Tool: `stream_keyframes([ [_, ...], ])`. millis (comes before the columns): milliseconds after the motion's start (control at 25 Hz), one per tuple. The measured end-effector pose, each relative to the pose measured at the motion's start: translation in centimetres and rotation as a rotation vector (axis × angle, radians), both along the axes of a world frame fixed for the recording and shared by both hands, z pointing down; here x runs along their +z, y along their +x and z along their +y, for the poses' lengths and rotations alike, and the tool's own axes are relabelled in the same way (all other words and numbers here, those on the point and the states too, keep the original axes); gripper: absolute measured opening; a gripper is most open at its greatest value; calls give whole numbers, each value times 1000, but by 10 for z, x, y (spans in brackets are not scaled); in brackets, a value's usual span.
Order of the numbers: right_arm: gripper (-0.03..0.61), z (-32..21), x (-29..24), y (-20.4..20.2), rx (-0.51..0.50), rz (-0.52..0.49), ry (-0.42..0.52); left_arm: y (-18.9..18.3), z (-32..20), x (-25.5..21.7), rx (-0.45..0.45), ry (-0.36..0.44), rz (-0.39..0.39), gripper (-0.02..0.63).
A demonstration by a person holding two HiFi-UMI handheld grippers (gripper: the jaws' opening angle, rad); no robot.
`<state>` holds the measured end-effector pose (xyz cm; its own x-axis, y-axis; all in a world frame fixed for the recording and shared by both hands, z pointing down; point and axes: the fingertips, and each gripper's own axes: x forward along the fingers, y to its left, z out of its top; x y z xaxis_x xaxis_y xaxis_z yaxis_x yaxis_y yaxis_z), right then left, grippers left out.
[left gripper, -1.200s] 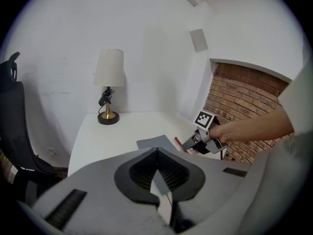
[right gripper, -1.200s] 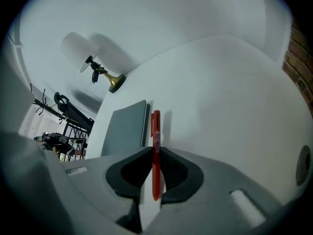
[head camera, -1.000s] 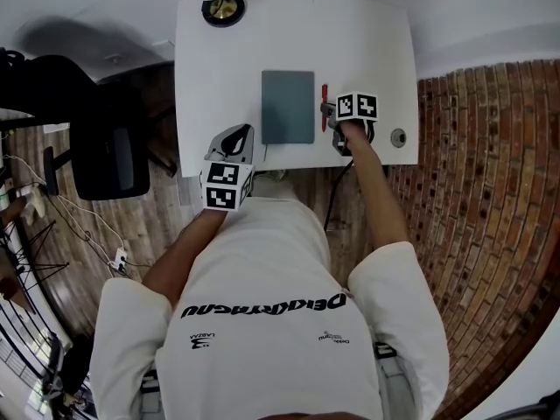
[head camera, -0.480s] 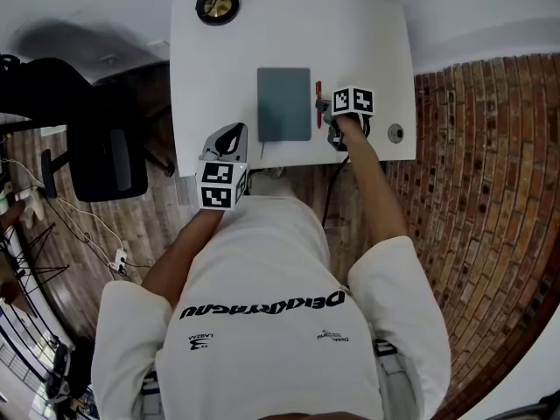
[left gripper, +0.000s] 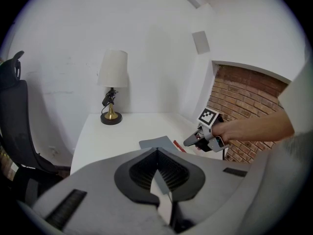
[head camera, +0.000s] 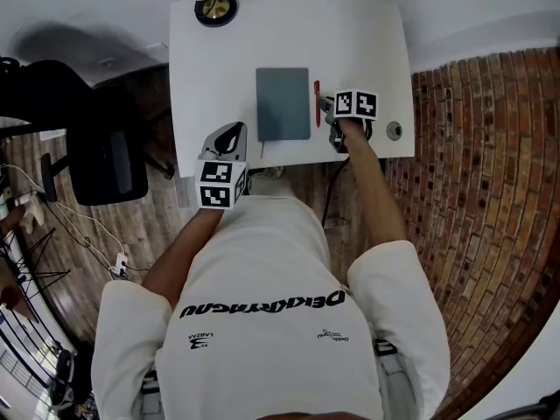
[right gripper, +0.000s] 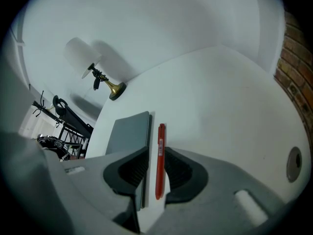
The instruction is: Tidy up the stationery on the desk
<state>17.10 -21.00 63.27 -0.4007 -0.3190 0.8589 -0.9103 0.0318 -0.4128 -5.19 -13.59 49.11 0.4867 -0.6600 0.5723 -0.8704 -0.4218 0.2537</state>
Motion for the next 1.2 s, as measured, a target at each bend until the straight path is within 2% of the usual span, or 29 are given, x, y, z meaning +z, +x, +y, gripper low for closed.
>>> stream_keyframes([
  [240, 95, 3, -43, 2, 54, 8, 142, 1, -1, -11, 17, 24, 17, -2],
  [440, 81, 16, -91, -14, 85, -1, 288, 3, -2, -26, 46, 55, 29, -2],
  [560, 33, 26, -124, -30, 79, 8, 396, 5, -3, -39, 65, 87, 39, -2],
  [800, 3, 45, -187, -64, 46, 47, 589, 10, -4, -69, 86, 145, 77, -2],
  [1080, 2, 65, -238, -89, 47, 65, 800, 16, 0, -97, 115, 209, 100, -2],
  [1200, 2, 76, -248, -98, 53, 56, 857, 18, 3, -99, 124, 215, 97, -2],
])
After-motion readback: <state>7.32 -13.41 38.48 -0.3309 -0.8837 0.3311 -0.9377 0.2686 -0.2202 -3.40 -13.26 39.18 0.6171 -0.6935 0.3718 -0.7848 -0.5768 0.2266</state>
